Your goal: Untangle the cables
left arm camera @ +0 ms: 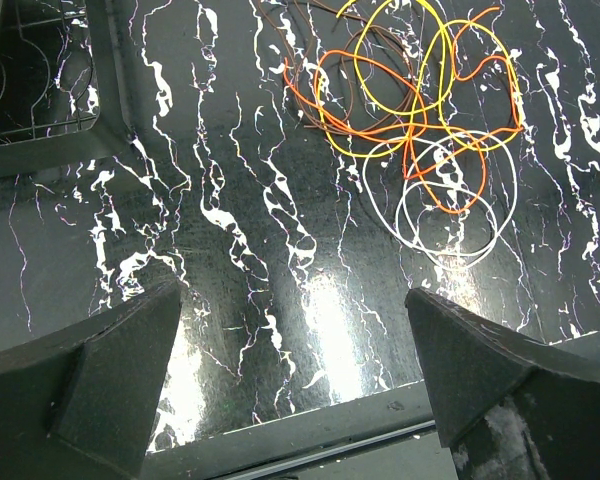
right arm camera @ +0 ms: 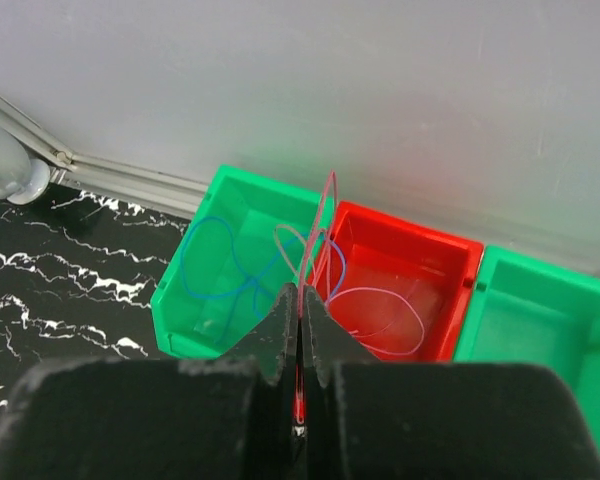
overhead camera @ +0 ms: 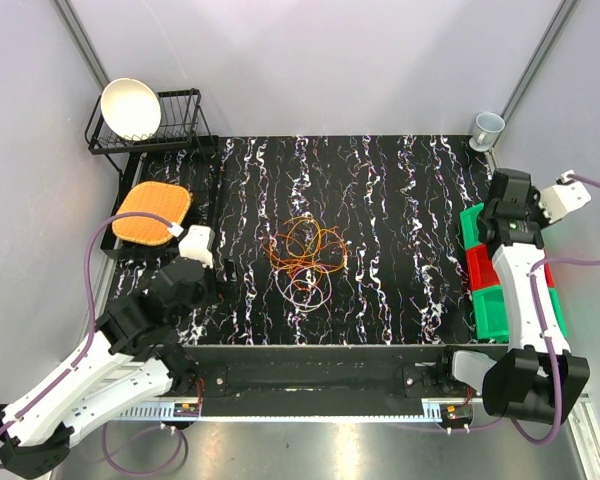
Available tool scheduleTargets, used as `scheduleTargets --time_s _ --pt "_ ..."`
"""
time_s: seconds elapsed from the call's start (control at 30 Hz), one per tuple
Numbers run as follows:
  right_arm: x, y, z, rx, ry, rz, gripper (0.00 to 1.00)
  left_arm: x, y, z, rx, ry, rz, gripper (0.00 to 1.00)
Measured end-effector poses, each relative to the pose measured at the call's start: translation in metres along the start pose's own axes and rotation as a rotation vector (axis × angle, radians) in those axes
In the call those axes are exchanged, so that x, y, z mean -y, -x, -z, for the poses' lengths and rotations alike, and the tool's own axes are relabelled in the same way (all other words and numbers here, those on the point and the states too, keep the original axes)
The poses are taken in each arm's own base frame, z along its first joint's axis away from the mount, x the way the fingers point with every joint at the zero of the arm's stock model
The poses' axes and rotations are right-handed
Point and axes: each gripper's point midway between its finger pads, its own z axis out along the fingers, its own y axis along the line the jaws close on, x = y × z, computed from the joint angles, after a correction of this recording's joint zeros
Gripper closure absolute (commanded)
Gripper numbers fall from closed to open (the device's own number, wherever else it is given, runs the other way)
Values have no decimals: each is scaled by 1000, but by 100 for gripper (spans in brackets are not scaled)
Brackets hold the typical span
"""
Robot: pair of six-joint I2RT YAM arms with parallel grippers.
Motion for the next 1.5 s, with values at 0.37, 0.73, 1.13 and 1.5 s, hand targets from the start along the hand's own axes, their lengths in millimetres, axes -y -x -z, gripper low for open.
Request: scheduleTargets --time_s 0.37,0.73,1.13,1.5 --pt "23 -23 2 -51 -84 -113 100 0 0 0 0 0 0 1" --pt "52 -61 -33 -127 -263 -141 100 0 0 0 0 0 0 1" --pt "50 -111 -59 -248 -322 -77 100 0 0 0 0 1 0 1" --pt "32 -118 -63 -314 -252 -5 32 0 0 0 0 0 0 1"
